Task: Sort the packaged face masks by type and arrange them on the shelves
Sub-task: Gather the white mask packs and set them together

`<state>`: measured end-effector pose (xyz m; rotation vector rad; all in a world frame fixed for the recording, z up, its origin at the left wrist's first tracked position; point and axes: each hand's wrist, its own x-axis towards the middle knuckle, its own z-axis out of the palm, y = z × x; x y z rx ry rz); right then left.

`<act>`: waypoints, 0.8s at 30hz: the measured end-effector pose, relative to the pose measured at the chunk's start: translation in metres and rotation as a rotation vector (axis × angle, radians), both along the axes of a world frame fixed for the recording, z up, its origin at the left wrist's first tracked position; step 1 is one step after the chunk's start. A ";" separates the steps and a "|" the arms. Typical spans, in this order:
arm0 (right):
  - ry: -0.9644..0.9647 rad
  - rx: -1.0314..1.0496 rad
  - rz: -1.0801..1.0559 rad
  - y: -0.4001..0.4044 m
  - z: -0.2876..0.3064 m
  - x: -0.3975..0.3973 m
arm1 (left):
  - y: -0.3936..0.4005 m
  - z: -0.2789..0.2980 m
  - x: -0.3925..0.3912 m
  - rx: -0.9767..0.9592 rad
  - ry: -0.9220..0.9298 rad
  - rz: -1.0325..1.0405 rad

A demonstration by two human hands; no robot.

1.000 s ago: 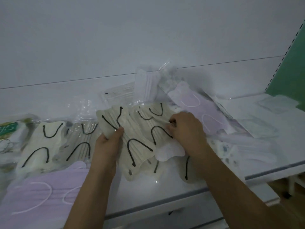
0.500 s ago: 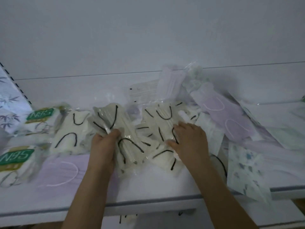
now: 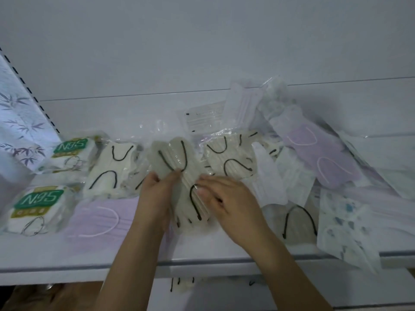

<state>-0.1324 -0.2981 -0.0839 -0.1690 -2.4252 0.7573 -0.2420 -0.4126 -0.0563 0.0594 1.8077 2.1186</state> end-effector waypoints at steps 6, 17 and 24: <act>-0.425 0.146 -0.399 0.058 0.000 -0.023 | -0.016 -0.005 -0.012 -0.031 0.027 0.103; 0.131 -0.013 -0.600 0.069 -0.002 -0.033 | -0.009 -0.006 -0.009 0.119 -0.057 0.096; 0.102 -0.122 -0.052 0.012 0.005 -0.023 | 0.011 0.015 0.003 0.409 -0.156 -0.212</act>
